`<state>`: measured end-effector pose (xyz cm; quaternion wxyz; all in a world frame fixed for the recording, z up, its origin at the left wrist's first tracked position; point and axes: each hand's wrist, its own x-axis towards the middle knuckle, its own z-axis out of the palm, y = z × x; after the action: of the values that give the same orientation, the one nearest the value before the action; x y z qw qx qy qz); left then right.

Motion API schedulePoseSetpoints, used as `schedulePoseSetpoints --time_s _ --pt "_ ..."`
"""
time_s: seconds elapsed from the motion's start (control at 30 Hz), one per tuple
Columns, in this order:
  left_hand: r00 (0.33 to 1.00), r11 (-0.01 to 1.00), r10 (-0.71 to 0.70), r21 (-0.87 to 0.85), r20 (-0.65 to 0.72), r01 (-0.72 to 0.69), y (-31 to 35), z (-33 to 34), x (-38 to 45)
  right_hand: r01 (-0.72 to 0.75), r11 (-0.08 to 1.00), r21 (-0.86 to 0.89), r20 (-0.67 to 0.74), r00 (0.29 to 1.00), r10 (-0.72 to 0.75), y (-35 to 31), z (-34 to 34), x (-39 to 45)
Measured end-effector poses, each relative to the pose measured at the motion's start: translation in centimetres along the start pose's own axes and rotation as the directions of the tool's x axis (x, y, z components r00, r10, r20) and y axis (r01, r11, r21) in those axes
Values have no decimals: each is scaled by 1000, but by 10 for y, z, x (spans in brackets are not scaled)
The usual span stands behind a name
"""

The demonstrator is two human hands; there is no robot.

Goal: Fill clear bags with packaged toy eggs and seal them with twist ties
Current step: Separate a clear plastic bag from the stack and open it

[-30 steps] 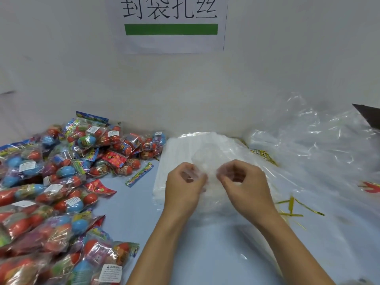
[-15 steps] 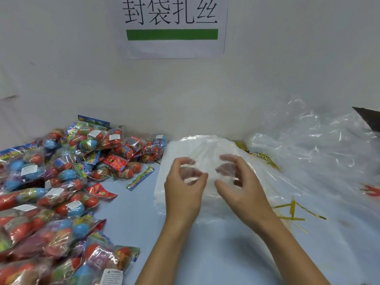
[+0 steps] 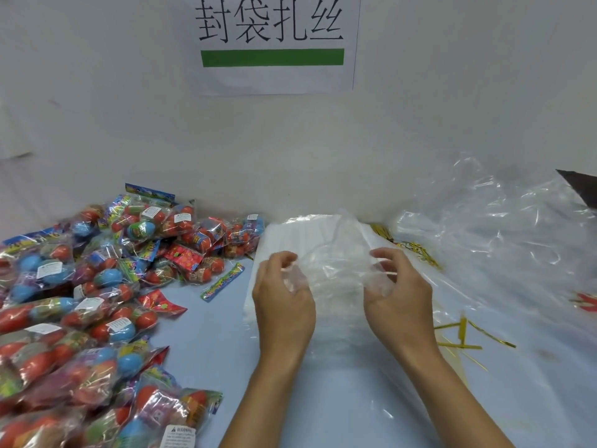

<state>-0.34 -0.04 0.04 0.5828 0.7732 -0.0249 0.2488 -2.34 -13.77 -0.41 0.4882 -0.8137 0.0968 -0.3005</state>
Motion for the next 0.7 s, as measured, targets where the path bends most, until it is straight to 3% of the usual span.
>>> schedulePoseSetpoints --time_s 0.17,0.23,0.37,0.47,0.57,0.7 --pt "975 999 -24 -19 219 29 0 11 -6 65 997 40 109 992 -69 -3 7 -3" --pt "988 999 -21 46 151 14 -1 10 -4 92 996 16 69 993 -93 -2 9 -4" --pt "989 991 -5 135 -147 25 -1 0 -1 66 996 -62 -137 988 -74 1 5 0" --pt "978 983 63 182 -200 -26 2 -2 -3 22 999 -43 -165 986 -29 0 6 0" --pt "994 995 62 82 -87 -55 3 -1 -2 -29 999 43 -108 994 34 2 5 1" --pt "986 989 140 30 86 -143 3 0 -6 87 996 23 25 996 -87 0 5 -1"
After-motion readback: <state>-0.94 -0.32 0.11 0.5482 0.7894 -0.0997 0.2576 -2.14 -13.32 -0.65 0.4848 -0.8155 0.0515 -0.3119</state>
